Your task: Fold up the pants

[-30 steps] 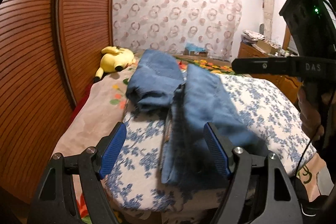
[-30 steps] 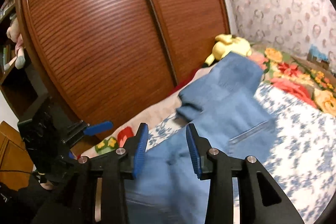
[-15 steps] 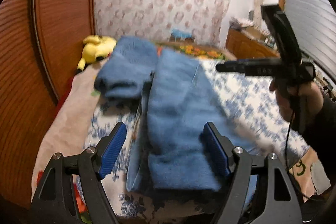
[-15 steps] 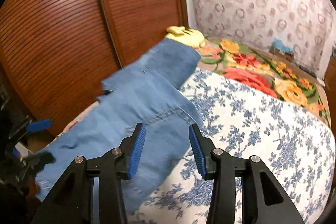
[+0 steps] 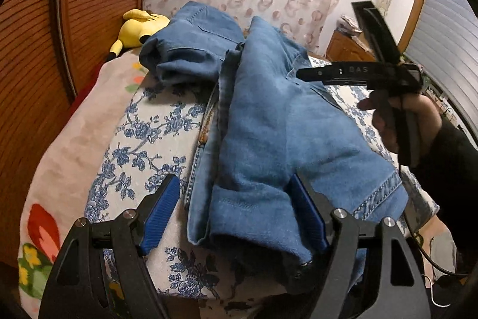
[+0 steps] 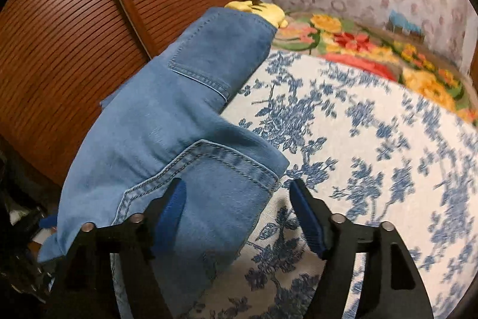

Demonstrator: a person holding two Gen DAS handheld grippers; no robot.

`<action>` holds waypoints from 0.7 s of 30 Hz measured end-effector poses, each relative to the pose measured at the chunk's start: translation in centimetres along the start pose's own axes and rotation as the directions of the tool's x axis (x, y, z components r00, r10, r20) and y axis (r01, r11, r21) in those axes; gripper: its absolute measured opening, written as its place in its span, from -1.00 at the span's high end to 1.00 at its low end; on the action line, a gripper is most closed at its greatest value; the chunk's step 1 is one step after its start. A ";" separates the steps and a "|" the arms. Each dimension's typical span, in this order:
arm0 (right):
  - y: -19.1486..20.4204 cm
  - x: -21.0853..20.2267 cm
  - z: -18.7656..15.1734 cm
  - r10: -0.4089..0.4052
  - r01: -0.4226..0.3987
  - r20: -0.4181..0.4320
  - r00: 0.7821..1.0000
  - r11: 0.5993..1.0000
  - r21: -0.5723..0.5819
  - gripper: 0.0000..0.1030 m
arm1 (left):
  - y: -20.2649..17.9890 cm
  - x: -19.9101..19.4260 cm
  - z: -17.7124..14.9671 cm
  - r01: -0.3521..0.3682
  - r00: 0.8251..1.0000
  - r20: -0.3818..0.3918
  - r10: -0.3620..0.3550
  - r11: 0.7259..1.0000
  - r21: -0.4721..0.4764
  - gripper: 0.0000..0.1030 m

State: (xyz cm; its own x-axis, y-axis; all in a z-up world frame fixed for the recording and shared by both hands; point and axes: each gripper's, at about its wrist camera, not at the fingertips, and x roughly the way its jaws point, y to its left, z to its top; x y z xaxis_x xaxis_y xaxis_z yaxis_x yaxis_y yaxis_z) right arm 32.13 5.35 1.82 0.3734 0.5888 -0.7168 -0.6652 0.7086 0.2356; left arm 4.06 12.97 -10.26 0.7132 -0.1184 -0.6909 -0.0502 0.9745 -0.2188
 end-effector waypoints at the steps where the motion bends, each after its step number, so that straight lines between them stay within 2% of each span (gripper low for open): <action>1: -0.2 0.4 0.1 0.012 -0.012 -0.006 1.000 1.000 0.012 -0.53 | 0.2 0.0 0.0 0.014 1.000 -0.005 -0.014 1.000 -0.013 -0.49; 3: -0.6 1.0 0.2 0.048 -0.048 -0.008 0.999 0.998 0.040 -0.53 | 0.7 0.1 -0.2 0.053 0.998 -0.017 -0.054 0.997 -0.062 -0.47; 5: -1.0 1.6 0.3 0.073 -0.073 0.003 0.997 0.996 0.045 -0.53 | 0.6 -0.3 -0.6 0.064 0.998 -0.010 -0.065 0.996 -0.070 -0.42; 10: -2.3 3.4 0.1 0.107 -0.108 0.008 0.994 0.993 0.057 -0.53 | 0.3 -0.6 -0.9 0.114 0.993 0.005 -0.114 0.987 -0.111 -0.04; 11: -2.2 3.6 0.0 0.110 -0.110 0.010 0.994 0.992 0.056 -0.46 | 0.2 -0.7 -1.0 0.117 0.993 0.009 -0.117 0.986 -0.117 0.01; 12: -2.1 3.5 -0.4 0.136 -0.136 0.002 0.991 0.989 0.061 -0.21 | 0.2 -0.8 -1.1 0.124 0.992 0.015 -0.123 0.985 -0.120 0.12; 14: -1.8 3.3 -0.7 0.120 -0.120 0.011 0.993 0.991 0.066 -0.16 | 0.4 -1.0 -1.1 0.135 0.991 0.030 -0.132 0.982 -0.130 0.32; 16: -1.3 2.7 -1.0 0.097 -0.098 0.025 0.995 0.994 0.049 0.00 | 0.6 -1.2 -1.1 0.136 0.990 0.039 -0.132 0.981 -0.136 0.59; 18: -0.8 1.7 -1.2 0.073 -0.074 0.050 0.996 0.997 0.032 0.44 | 0.6 -1.6 -1.2 0.164 0.986 0.054 -0.158 0.976 -0.143 0.78; 21: 0.6 -0.4 -1.8 0.033 -0.031 0.088 0.996 0.999 -0.019 0.54 | 0.1 -2.0 -1.2 0.150 0.988 0.062 -0.144 0.981 -0.121 0.81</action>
State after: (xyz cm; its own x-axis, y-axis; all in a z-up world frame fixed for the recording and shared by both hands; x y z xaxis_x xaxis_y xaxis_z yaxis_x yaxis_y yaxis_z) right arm 30.42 4.77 1.05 0.4069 0.6439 -0.6479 -0.6890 0.6821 0.2452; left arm 1.75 13.06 -9.70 0.7548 -0.2453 -0.6083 -0.0262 0.9154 -0.4017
